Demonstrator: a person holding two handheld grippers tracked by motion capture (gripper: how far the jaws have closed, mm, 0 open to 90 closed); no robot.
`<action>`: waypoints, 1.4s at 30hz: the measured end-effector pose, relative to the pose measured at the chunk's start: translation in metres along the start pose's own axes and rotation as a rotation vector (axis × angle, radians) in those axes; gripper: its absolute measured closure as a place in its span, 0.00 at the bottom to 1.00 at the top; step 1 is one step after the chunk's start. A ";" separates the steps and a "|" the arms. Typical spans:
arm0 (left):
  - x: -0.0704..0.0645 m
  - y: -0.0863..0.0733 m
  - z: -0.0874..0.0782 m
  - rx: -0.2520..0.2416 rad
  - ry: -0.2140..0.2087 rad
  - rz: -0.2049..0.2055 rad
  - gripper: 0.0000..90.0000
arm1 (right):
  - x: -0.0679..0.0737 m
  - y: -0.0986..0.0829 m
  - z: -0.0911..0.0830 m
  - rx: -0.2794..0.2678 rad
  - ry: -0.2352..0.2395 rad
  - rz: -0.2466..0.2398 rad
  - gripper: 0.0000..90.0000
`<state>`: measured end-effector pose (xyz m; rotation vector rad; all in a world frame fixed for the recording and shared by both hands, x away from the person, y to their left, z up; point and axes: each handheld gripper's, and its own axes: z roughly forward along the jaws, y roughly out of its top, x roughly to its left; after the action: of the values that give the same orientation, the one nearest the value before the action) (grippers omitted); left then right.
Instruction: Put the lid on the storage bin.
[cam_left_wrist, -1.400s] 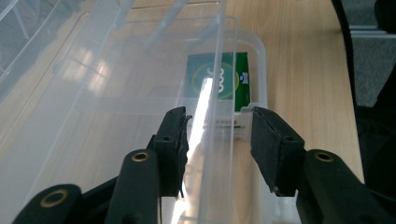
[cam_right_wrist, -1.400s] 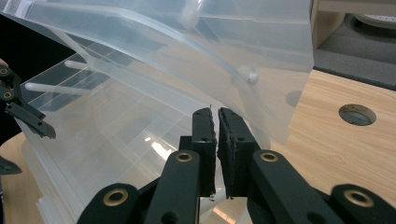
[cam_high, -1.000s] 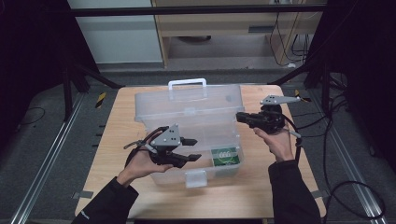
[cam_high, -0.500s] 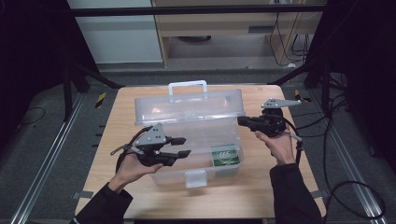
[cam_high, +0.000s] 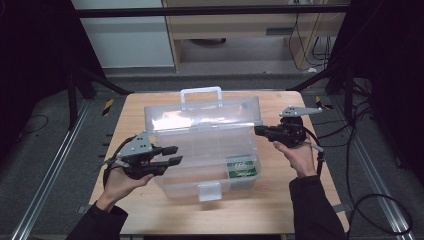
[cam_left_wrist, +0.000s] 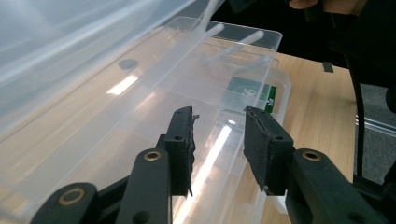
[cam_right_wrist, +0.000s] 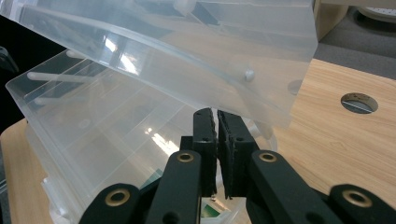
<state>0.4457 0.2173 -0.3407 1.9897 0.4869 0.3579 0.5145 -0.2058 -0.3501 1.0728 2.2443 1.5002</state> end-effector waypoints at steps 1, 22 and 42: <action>0.001 -0.001 -0.003 -0.004 0.011 -0.006 0.71 | 0.000 0.000 0.000 0.000 -0.002 -0.001 0.95; 0.025 -0.029 -0.032 -0.001 0.126 -0.108 0.99 | 0.002 -0.001 -0.001 0.041 -0.012 -0.007 1.00; 0.026 -0.048 -0.036 0.045 0.148 -0.154 0.99 | 0.010 -0.022 -0.010 0.118 -0.059 -0.048 1.00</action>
<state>0.4435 0.2774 -0.3672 1.9631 0.7432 0.4016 0.4927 -0.2105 -0.3631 1.0732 2.3256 1.3149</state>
